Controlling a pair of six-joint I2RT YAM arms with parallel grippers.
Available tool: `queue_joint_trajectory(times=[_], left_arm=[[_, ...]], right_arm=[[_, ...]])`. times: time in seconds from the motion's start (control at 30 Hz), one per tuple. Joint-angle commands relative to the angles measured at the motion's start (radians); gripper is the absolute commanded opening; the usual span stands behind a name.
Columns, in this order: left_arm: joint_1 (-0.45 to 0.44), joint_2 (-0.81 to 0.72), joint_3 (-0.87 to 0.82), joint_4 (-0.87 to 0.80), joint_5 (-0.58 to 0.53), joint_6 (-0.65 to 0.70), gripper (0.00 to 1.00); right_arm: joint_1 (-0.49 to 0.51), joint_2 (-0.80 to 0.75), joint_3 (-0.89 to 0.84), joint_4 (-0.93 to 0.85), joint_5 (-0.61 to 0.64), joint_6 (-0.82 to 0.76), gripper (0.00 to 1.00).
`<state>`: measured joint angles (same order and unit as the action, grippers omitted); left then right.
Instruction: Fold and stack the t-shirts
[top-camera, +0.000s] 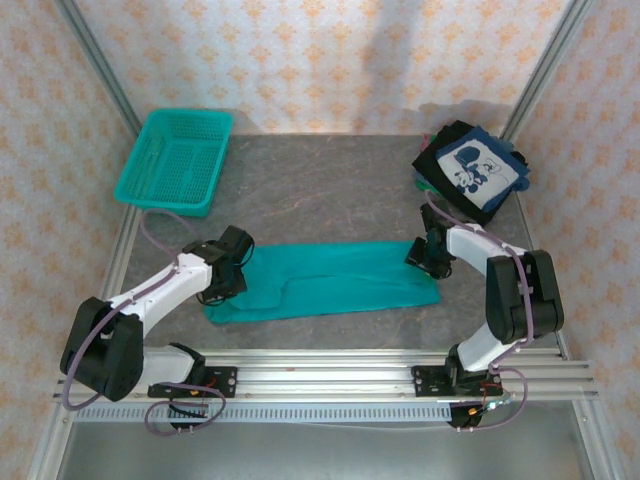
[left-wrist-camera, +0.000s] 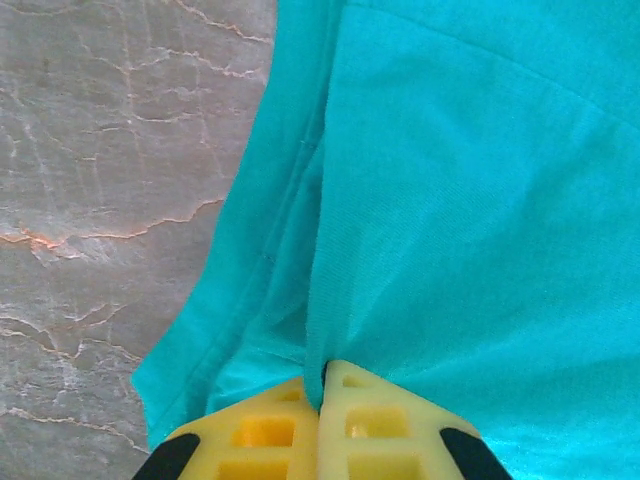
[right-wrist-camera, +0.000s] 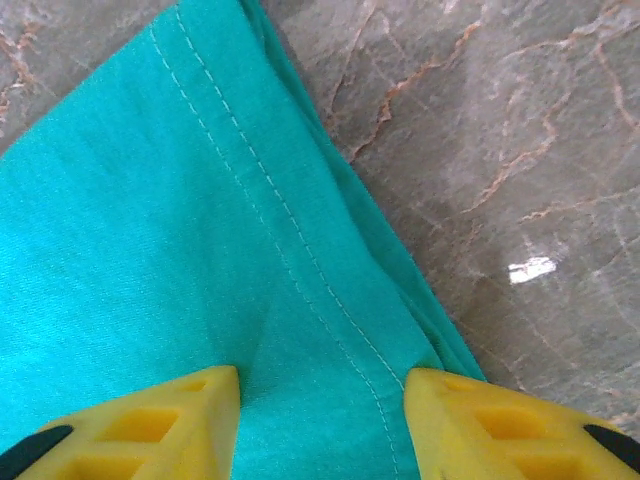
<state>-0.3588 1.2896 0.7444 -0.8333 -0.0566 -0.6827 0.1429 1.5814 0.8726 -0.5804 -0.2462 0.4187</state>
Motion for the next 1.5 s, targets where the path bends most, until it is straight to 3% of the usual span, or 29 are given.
queue_joint_trajectory(times=[0.0,0.2,0.37,0.43,0.53,0.6,0.77,0.87,0.9,0.97,1.03,1.1,1.2,1.47], left_arm=[[0.014,-0.044,0.005,-0.071,-0.083,-0.012,0.04],[0.015,-0.020,-0.054,0.027,0.053,-0.014,0.13],[0.015,-0.049,-0.040,-0.028,0.011,-0.023,0.21],[0.017,-0.067,0.023,-0.110,-0.029,-0.021,0.30],[0.017,-0.139,0.185,-0.233,-0.101,-0.026,0.56],[0.017,-0.194,0.303,-0.268,-0.130,-0.029,0.67],[0.017,-0.154,0.508,-0.320,-0.082,0.001,0.71],[0.014,-0.103,0.527,-0.314,-0.039,0.004,0.69],[0.009,-0.092,0.516,-0.299,-0.027,0.000,0.69],[-0.009,-0.072,0.477,-0.256,-0.004,-0.010,0.67],[-0.037,-0.035,0.443,-0.222,0.012,-0.023,0.50],[-0.068,0.036,0.412,-0.192,0.027,-0.033,0.25],[-0.093,0.156,0.357,-0.124,0.064,-0.051,0.08],[-0.093,0.500,0.417,-0.027,0.038,0.001,0.03]], right_arm=[[-0.017,0.031,-0.029,-0.049,0.080,-0.002,0.48],[-0.023,0.038,-0.032,-0.044,0.076,-0.011,0.55],[-0.026,0.003,-0.016,-0.047,0.059,-0.020,0.66],[-0.029,-0.037,-0.007,-0.047,0.022,-0.029,0.71],[-0.030,-0.160,0.003,-0.039,-0.083,-0.077,0.76],[-0.031,-0.282,0.007,-0.038,-0.103,-0.112,0.82],[-0.037,-0.489,0.076,-0.117,-0.093,-0.199,0.89],[-0.038,-0.477,0.143,-0.219,-0.084,-0.227,0.81],[-0.037,-0.452,0.163,-0.253,-0.084,-0.228,0.71],[-0.037,-0.404,0.179,-0.294,-0.097,-0.230,0.40],[-0.037,-0.334,0.170,-0.305,-0.100,-0.227,0.15],[-0.034,-0.271,0.148,-0.301,-0.101,-0.219,0.02],[-0.005,-0.178,0.115,-0.262,-0.076,-0.212,0.00],[0.048,0.025,0.062,-0.132,-0.020,-0.135,0.00]])
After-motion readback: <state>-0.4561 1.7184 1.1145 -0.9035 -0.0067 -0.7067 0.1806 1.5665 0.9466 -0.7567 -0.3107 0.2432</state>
